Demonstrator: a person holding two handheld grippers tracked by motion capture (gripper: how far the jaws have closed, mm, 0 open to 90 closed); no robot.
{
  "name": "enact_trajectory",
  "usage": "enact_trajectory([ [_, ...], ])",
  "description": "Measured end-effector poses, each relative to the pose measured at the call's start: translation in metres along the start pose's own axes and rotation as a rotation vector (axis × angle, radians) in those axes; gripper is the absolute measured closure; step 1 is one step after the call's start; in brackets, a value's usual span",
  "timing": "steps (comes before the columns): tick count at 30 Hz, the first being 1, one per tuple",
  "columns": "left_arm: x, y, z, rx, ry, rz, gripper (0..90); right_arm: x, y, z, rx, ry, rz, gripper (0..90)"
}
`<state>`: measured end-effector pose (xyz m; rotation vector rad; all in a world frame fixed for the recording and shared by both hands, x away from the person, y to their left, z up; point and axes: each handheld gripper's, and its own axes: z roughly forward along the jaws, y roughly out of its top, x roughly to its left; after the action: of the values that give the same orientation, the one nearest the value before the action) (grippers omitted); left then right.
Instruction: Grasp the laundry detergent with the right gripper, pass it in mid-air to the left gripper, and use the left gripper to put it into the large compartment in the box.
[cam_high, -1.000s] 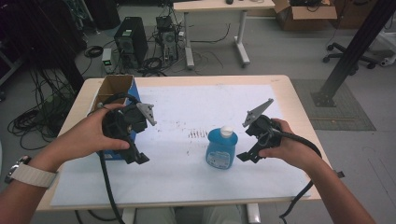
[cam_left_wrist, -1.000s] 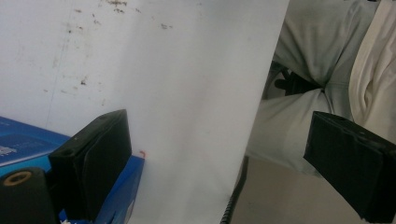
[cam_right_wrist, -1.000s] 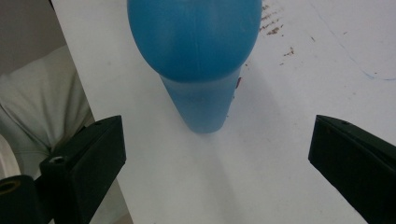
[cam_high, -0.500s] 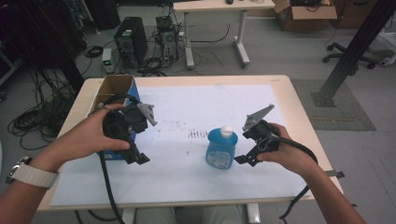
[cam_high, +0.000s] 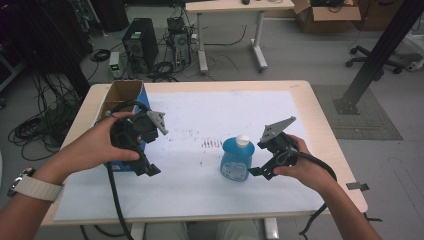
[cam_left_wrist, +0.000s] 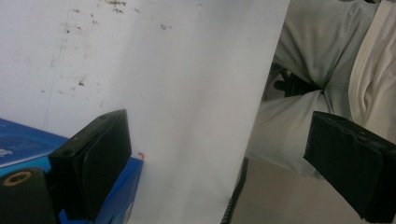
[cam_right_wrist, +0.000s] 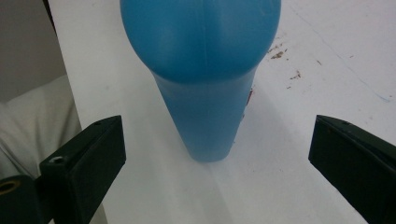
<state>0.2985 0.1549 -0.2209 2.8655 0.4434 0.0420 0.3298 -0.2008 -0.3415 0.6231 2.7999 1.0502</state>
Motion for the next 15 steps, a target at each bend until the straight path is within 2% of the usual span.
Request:
enact_trajectory([
  [15, 0.0011, -0.0004, 0.0006, -0.002, -0.001, -0.005, 7.6, 0.0002, -0.0087, 0.0086, -0.058, 0.007, 0.009, 3.7],
])
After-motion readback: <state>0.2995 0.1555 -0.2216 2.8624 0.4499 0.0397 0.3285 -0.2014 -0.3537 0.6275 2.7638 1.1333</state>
